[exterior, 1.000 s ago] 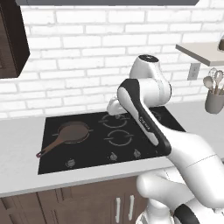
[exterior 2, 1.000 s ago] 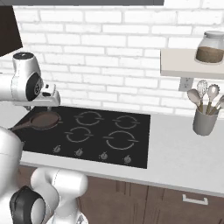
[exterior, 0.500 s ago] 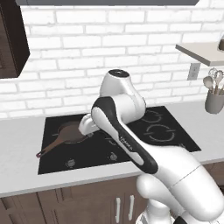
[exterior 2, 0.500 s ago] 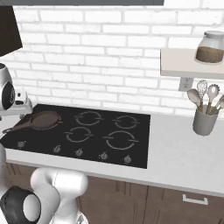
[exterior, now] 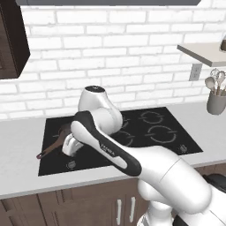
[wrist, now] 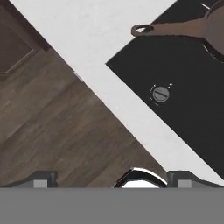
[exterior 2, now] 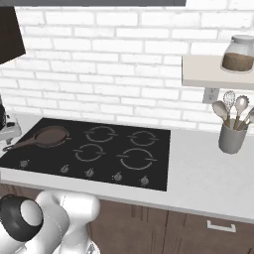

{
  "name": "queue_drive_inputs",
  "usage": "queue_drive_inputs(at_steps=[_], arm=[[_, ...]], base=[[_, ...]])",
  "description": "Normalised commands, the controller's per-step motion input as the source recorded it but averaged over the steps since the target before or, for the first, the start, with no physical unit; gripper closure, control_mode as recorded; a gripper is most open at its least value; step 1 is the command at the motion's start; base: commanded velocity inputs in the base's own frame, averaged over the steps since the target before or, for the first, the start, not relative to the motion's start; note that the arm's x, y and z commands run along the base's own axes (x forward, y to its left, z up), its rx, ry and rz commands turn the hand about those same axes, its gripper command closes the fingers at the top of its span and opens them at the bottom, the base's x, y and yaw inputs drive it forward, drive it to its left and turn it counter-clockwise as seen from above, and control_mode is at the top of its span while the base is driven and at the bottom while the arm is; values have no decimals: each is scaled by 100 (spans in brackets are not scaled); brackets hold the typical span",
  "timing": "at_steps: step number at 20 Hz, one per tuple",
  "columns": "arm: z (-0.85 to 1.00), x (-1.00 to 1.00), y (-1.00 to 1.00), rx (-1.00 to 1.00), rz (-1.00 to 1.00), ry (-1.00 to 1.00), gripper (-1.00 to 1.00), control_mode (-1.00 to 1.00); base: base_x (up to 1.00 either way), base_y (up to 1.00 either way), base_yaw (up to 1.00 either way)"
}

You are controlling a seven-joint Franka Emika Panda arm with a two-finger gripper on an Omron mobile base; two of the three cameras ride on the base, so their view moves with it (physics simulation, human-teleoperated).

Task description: Turn off the front left burner of the stove.

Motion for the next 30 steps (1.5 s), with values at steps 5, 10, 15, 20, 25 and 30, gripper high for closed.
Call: queue_drive_inputs(at_steps=[5,10,15,20,25,30], arm=[[-60,-1,-18,-3,37,0,-100,-100],[-54,2,-23,-6,21,-1,-100,-100],[-44,14,0,-9,10,0,-100,-100],[-17,25,4,-6,0,-3,-100,-100],[0,31,3,-3,0,-1,-100,-100],[-9,27,15,-2,0,0,-100,-100]], base=[[0,0,0],[0,0,0],[0,0,0],[0,0,0],[0,0,0],[0,0,0]])
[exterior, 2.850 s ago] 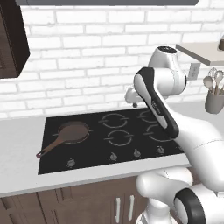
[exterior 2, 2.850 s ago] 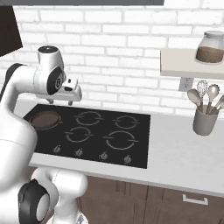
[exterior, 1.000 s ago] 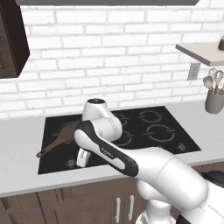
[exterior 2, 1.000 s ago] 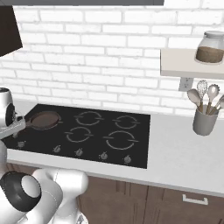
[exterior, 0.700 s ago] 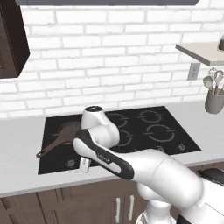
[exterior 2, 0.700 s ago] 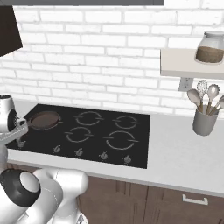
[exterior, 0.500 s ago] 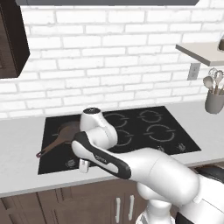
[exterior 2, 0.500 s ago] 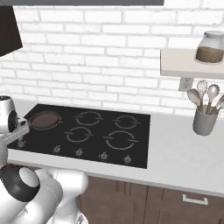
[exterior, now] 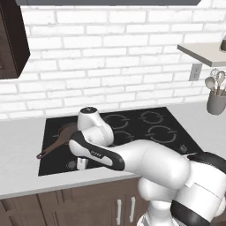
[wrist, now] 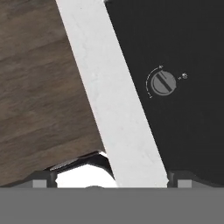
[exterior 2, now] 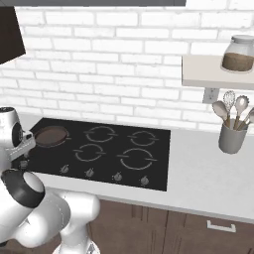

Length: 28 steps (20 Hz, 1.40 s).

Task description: Turn off the front left burner of the stove.

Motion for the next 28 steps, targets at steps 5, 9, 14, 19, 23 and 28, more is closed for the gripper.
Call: queue_drive_inputs(at_steps=[5,9,14,19,23,28], arm=[[-24,10,15,0,0,-1,-100,-100],[-26,14,19,0,0,-7,-100,-100],[-21,14,12,0,0,-13,-100,-100],[-14,24,23,0,0,-10,-100,-100],[-9,32,22,0,0,0,-100,-100],[-9,33,13,0,0,0,-100,-100]], base=[[0,0,0],[0,0,0],[0,0,0],[0,0,0],[0,0,0],[0,0,0]])
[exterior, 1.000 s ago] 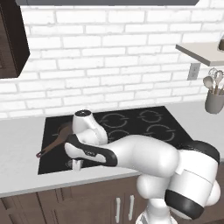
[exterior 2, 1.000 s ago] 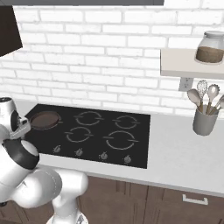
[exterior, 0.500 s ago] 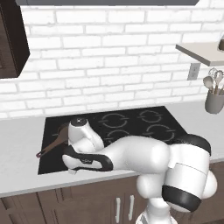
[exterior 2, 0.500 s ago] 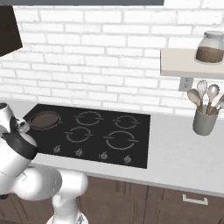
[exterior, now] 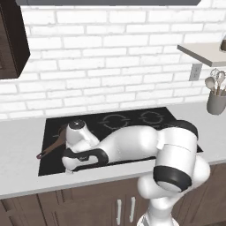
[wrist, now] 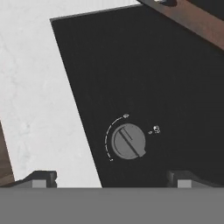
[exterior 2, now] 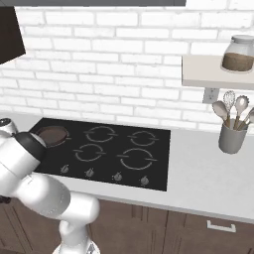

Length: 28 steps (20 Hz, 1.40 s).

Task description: Turn off the front left burner of the stove.

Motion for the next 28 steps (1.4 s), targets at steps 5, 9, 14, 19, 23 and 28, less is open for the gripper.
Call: queue_drive_inputs(at_steps=[5,9,14,19,23,28], arm=[[-12,18,16,0,0,0,-100,-100],[-19,0,13,0,0,0,-100,-100],[-17,0,9,0,1,1,-100,-100],[-17,1,-2,0,0,0,-100,-100],[-15,13,-3,0,0,0,-100,-100],[-10,9,0,0,0,0,-100,-100]], base=[[0,0,0],[0,0,0],[0,0,0],[0,0,0],[0,0,0],[0,0,0]])
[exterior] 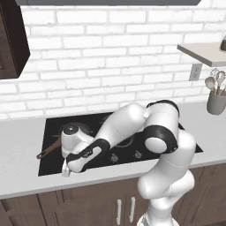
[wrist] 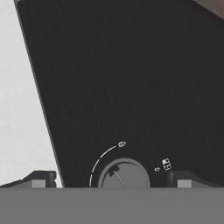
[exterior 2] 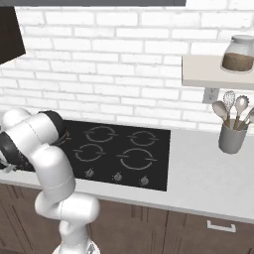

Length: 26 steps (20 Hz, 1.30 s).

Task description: Turn off the front left burner of the stove.

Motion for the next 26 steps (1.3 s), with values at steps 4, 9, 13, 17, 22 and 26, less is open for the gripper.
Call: queue_drive_inputs(at_steps=[4,9,13,17,22,26], arm=[[-4,16,0,0,0,0,-100,-100],[0,11,0,0,0,0,-100,-100],[0,1,1,0,0,1,-100,-100],[0,0,0,0,0,2,100,-100],[-4,-2,0,0,0,3,100,-100],[0,-18,0,1,0,0,100,-100]], base=[[0,0,0],[0,0,0],[0,0,0],[0,0,0],[0,0,0],[0,0,0]])
